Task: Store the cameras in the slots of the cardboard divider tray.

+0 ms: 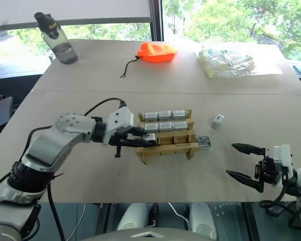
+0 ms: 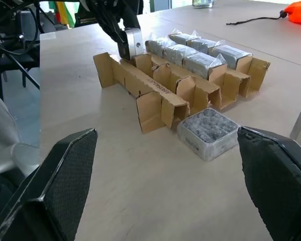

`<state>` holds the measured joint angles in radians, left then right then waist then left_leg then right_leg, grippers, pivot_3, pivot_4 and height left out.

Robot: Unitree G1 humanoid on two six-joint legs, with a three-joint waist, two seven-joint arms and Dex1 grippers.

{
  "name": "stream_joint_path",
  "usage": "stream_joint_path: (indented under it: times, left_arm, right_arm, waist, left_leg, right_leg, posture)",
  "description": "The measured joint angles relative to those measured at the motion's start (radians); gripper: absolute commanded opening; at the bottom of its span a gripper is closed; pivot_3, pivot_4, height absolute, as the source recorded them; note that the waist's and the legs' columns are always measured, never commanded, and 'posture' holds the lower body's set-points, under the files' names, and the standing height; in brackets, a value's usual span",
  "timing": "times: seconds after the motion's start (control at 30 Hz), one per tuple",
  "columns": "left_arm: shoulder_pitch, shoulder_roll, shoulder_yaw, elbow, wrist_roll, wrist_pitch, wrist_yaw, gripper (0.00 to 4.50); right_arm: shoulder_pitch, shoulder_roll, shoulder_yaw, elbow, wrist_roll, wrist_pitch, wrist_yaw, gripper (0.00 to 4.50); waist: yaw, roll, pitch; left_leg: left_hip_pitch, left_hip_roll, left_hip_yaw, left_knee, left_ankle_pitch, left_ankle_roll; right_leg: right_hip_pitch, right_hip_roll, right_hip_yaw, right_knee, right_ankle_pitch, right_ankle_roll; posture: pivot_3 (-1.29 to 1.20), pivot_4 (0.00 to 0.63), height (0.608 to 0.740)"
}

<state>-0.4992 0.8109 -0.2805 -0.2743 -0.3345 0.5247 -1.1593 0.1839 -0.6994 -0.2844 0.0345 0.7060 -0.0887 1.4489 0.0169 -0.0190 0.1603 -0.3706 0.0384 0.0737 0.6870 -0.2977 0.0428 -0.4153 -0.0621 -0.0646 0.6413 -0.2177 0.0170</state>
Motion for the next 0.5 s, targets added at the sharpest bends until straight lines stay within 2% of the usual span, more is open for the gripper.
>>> stream_joint_path:
  times: [0.23, 0.5]
  left_arm:
    - [-0.046, -0.021, -0.046, 0.125, 0.069, -0.132, -0.082, 0.73]
    - [-0.045, -0.037, -0.044, 0.126, 0.064, -0.092, -0.083, 0.73]
  right_arm:
    - [0.018, 0.000, -0.008, -0.017, -0.003, 0.000, -0.016, 4.43]
    - [0.037, 0.002, -0.012, -0.020, -0.004, -0.001, -0.020, 4.43]
  waist:
    - [-0.002, 0.000, 0.000]
    - [-0.002, 0.000, 0.000]
  left_leg:
    - [0.000, 0.000, 0.000, 0.000, 0.000, 0.001]
    - [0.000, 0.000, 0.000, 0.000, -0.002, 0.003]
  right_leg:
    - [0.000, 0.000, -0.001, 0.000, 0.000, 0.000]
    - [0.000, 0.000, 0.000, 0.000, 0.000, 0.000]
  posture:
    - [0.00, 0.150, 0.726]
    - [0.00, 0.150, 0.726]
